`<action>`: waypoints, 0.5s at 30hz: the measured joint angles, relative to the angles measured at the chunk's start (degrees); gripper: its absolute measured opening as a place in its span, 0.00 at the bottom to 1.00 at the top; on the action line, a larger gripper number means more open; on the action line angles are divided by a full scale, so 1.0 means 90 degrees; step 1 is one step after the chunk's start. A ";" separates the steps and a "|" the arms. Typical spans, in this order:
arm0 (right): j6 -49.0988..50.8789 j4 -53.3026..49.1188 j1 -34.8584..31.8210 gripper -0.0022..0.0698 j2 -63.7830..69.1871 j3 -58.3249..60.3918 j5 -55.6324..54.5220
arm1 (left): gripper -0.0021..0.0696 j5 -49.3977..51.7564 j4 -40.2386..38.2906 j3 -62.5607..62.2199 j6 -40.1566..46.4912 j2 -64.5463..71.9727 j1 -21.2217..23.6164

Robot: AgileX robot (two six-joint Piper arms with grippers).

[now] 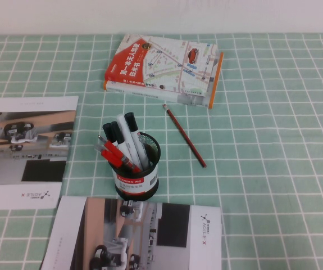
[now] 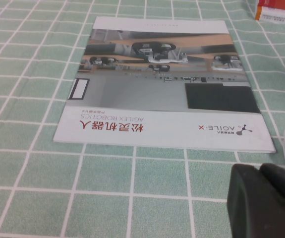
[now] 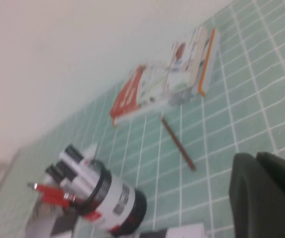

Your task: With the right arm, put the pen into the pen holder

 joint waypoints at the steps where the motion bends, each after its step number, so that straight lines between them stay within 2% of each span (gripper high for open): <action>1: 0.0000 -0.0106 0.0000 0.00 0.0263 -0.0239 0.0193 | 0.02 0.0000 0.0000 0.0000 0.0000 0.0000 0.0000; 9: -0.0147 -0.1625 0.0000 0.00 0.3506 -0.2942 0.2185 | 0.02 0.0000 0.0000 0.0000 0.0000 0.0000 0.0000; 15: -0.0756 -0.2111 0.0000 0.00 0.5453 -0.4633 0.3113 | 0.02 0.0000 0.0000 0.0000 0.0000 0.0000 0.0000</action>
